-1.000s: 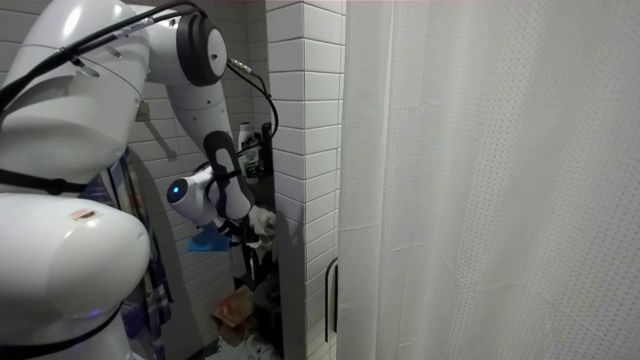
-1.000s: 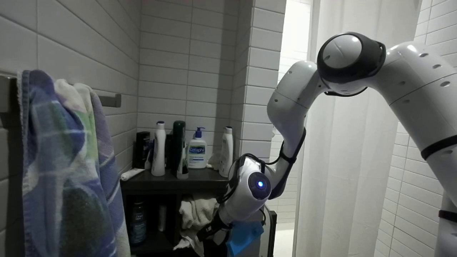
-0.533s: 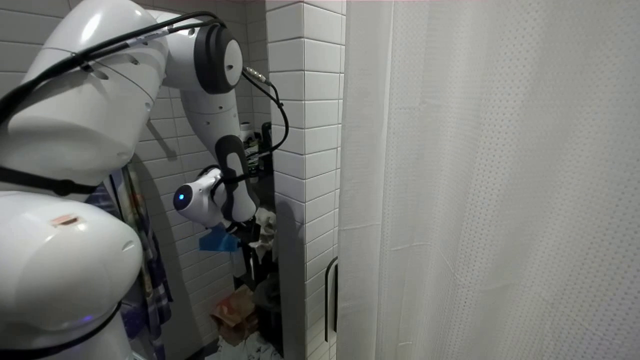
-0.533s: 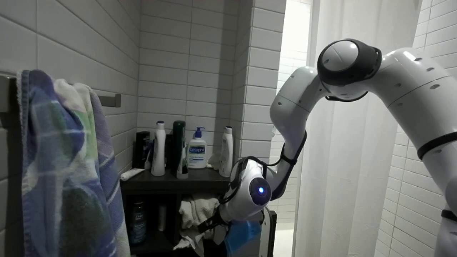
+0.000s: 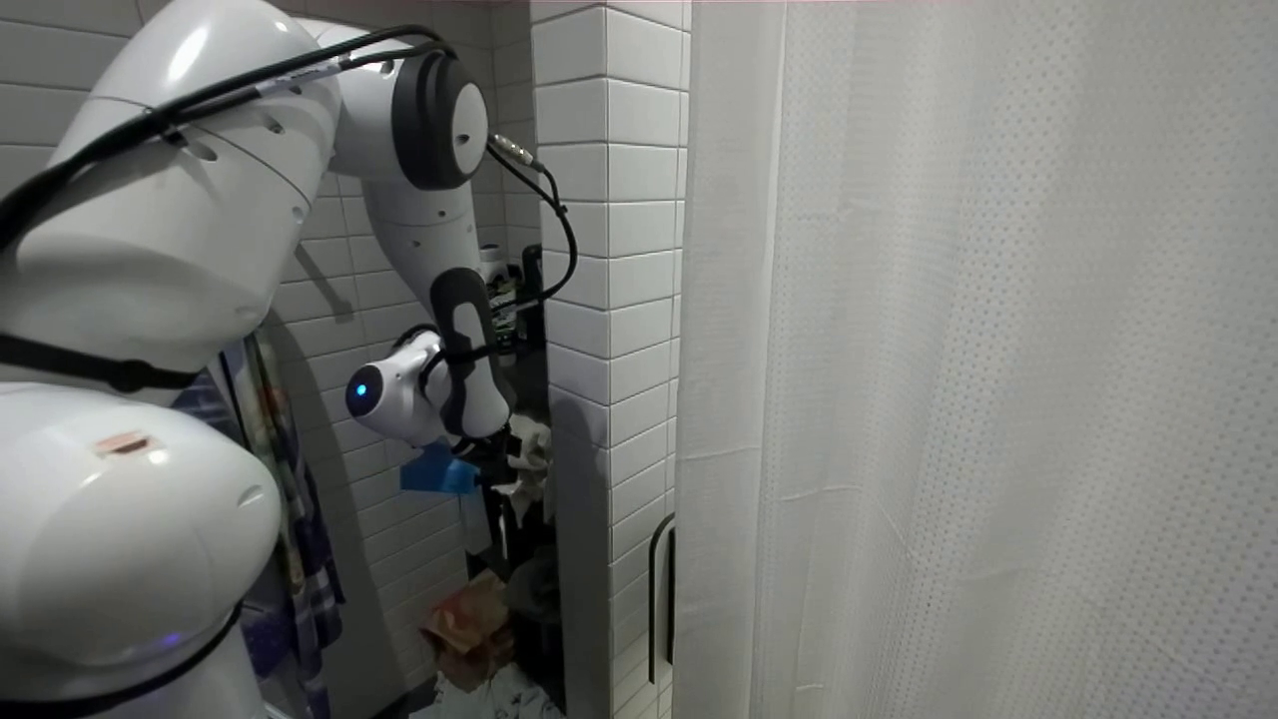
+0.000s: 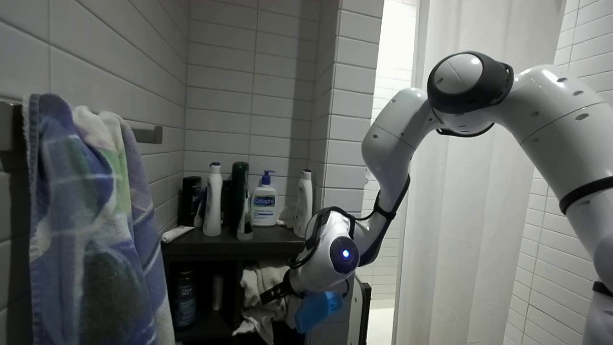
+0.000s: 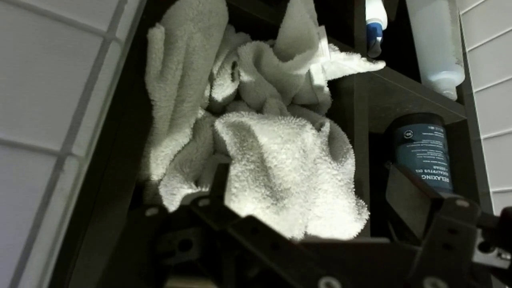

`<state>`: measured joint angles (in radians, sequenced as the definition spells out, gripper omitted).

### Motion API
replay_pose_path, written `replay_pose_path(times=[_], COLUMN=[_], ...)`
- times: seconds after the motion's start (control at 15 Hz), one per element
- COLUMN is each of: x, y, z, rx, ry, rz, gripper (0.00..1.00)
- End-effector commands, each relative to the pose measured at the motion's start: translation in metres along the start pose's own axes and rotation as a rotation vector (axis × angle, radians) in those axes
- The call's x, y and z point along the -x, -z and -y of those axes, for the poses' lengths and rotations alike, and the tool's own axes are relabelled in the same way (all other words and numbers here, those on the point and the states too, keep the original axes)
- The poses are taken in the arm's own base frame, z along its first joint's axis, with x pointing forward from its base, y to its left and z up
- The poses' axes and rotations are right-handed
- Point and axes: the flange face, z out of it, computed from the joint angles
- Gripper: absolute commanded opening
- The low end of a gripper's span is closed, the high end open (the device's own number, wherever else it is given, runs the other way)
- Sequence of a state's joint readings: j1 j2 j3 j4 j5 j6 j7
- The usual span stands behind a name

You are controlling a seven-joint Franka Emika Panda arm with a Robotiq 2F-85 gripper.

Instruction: Hang the white towel on the brown object

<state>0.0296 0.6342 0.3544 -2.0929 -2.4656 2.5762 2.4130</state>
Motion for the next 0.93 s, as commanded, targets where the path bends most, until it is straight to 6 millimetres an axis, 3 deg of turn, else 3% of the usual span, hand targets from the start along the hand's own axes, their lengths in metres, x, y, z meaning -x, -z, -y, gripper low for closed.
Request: replay_pose_path(times=[0.0,0.87], x=[-0.009,-0.058], y=[-0.007,-0.047], z=[0.004,0.028], rx=[0.003,0.007], ry=[0.003,0.061], rz=[-0.019,-0.048], gripper=[1.0,1.0])
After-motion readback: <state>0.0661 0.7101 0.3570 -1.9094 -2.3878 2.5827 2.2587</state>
